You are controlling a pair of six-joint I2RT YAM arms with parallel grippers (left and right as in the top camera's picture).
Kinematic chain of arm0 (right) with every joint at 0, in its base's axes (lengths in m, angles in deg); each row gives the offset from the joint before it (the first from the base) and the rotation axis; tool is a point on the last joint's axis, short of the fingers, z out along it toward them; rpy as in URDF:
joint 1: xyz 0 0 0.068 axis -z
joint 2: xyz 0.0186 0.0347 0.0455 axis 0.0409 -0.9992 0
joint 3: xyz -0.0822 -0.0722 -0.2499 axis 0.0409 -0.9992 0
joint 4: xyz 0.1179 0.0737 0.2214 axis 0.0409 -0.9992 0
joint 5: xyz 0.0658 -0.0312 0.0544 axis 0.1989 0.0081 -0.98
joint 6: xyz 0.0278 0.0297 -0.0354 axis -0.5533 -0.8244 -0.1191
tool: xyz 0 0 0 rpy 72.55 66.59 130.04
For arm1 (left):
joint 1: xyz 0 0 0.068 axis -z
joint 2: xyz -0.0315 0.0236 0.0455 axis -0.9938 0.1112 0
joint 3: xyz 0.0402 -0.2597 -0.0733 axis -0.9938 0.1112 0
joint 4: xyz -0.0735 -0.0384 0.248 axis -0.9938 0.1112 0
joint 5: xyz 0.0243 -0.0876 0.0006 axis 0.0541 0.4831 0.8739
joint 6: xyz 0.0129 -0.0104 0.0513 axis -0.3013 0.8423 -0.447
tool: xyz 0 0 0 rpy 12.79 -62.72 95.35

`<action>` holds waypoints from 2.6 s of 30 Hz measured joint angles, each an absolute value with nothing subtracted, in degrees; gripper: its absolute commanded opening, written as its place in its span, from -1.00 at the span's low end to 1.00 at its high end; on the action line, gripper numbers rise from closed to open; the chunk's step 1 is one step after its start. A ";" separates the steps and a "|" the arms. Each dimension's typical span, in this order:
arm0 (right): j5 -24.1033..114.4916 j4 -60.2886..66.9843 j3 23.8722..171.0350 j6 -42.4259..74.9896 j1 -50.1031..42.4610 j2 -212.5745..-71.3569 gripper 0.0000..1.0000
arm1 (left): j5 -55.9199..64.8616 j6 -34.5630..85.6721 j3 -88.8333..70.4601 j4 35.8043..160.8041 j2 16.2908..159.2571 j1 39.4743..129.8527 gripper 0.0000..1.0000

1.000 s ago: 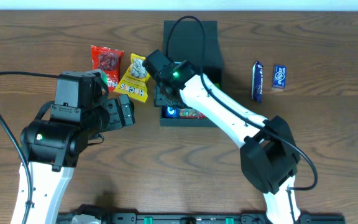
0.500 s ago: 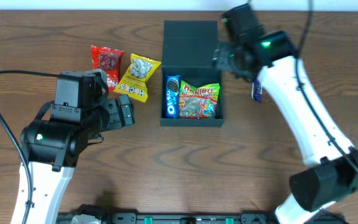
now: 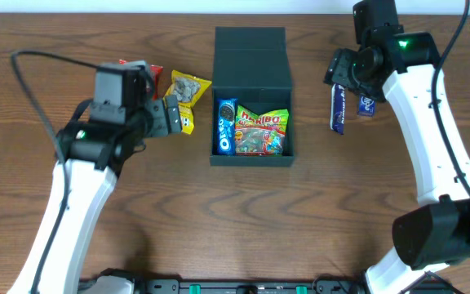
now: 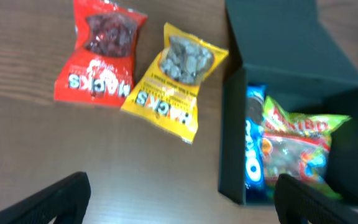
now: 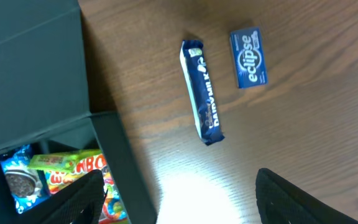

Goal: Pack container
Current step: 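Grasp the yellow Hacks bag with the left gripper, then carry the yellow bag into the box and release it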

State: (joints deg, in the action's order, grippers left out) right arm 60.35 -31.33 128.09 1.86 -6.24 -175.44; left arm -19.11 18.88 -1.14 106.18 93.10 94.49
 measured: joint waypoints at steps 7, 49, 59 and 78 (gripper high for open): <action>60.33 -31.59 128.09 4.30 -6.24 -175.44 0.55 | -19.33 18.88 -1.14 94.60 107.98 94.49 0.92; 60.18 -31.96 128.09 6.71 -6.17 -175.44 0.58 | -14.70 3.56 -1.17 75.87 119.89 94.27 -0.88; 60.16 -31.96 128.09 6.73 -1.43 -175.22 0.59 | 2.33 -23.61 -1.19 81.57 107.85 94.90 -0.88; 60.18 -33.73 128.09 6.73 2.83 -170.67 0.61 | -8.16 -40.95 -1.17 79.06 119.56 115.14 -0.88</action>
